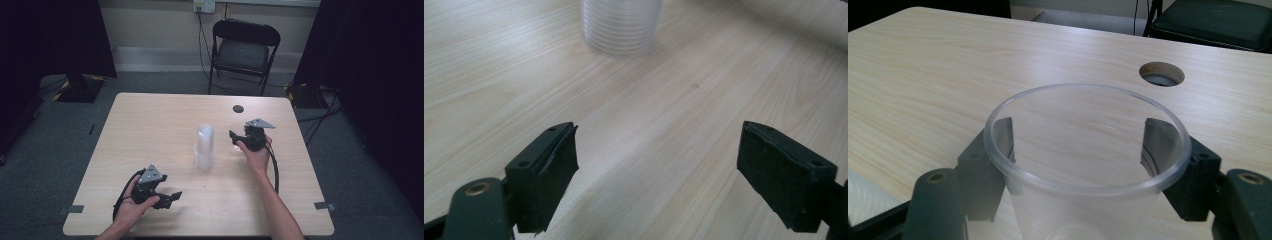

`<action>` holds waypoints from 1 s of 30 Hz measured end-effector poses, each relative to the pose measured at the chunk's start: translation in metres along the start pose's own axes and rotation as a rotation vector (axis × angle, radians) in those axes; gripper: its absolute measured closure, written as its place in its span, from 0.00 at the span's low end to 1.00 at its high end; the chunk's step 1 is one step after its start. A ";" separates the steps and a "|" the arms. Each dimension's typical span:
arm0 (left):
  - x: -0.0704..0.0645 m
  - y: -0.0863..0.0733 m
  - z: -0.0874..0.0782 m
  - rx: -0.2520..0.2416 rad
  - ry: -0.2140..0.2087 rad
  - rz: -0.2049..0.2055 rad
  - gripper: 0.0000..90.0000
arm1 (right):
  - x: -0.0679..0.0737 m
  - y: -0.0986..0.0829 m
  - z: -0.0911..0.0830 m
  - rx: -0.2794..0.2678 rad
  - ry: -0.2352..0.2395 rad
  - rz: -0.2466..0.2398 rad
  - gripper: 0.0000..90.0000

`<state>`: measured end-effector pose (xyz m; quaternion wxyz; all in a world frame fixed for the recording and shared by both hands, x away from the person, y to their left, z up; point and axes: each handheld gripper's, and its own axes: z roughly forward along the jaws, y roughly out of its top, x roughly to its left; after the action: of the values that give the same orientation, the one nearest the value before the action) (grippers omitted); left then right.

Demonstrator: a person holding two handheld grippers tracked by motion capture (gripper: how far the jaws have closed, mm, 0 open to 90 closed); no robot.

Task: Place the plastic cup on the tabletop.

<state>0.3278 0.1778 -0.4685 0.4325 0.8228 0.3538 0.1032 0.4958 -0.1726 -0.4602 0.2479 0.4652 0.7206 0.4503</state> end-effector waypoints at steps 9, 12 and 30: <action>0.000 0.001 -0.002 -0.019 0.002 0.012 0.18 | 0.003 -0.011 -0.015 0.018 0.004 -0.015 0.33; 0.000 0.000 -0.002 -0.016 0.008 0.015 0.18 | 0.004 -0.014 -0.017 0.030 0.008 -0.020 0.32; 0.011 -0.001 -0.006 -0.020 0.052 -0.041 0.19 | 0.001 -0.028 -0.019 0.079 0.033 0.025 0.16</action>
<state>0.3322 0.1897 -0.4671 0.4335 0.8081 0.3806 0.1192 0.4675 -0.1839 -0.4760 0.2117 0.4763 0.7359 0.4322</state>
